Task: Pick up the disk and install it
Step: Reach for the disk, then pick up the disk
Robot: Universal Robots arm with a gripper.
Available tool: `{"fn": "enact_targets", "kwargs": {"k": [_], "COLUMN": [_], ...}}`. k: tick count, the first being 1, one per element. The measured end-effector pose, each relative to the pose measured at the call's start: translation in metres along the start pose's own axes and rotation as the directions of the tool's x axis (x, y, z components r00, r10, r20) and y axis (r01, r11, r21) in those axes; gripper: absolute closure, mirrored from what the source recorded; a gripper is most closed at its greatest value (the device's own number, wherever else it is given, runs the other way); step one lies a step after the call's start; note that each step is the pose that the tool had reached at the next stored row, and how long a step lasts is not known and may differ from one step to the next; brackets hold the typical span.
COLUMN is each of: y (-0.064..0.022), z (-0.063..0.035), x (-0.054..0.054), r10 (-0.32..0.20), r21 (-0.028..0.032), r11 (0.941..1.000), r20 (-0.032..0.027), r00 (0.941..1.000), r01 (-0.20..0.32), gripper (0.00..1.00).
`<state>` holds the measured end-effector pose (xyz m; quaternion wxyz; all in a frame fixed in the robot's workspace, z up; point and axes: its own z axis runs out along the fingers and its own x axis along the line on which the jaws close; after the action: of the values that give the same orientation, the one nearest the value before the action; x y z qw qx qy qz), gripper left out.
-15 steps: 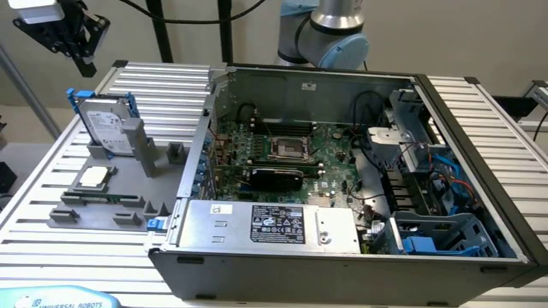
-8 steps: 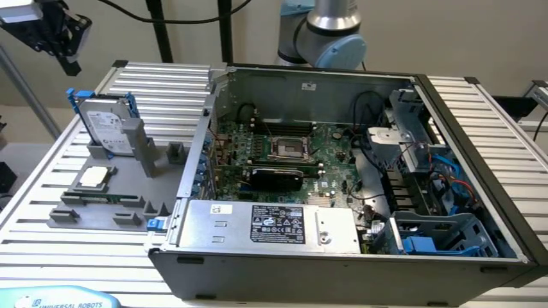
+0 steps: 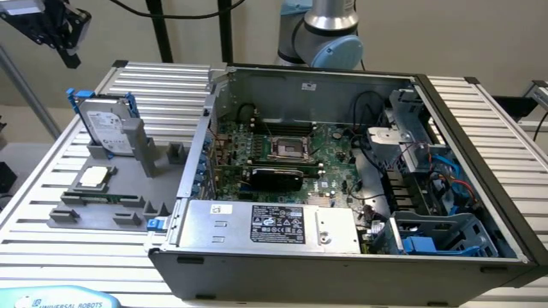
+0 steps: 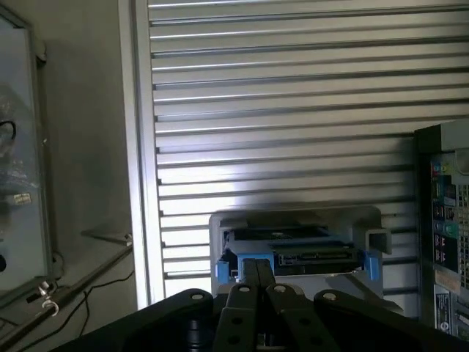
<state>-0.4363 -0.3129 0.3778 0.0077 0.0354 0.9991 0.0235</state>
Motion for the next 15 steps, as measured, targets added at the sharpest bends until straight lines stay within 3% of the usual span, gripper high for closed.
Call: {"fn": "enact_targets", "kwargs": {"k": [2, 4, 15], "y": [0.0003, 0.0003, 0.0003], "z": [0.0009, 0.0011, 0.0010], "x": [0.0000, 0.0001, 0.0000], "r10": [0.000, 0.001, 0.001], "r21": [0.0014, 0.0026, 0.0019], "r11": [1.0000, 1.0000, 1.0000], "r20": [-0.0095, -0.0140, -0.0142], "r00": [1.0000, 0.9999, 0.9999], "r01": [0.000, -0.001, -0.001], "gripper": [0.89, 0.89, 0.89]}}
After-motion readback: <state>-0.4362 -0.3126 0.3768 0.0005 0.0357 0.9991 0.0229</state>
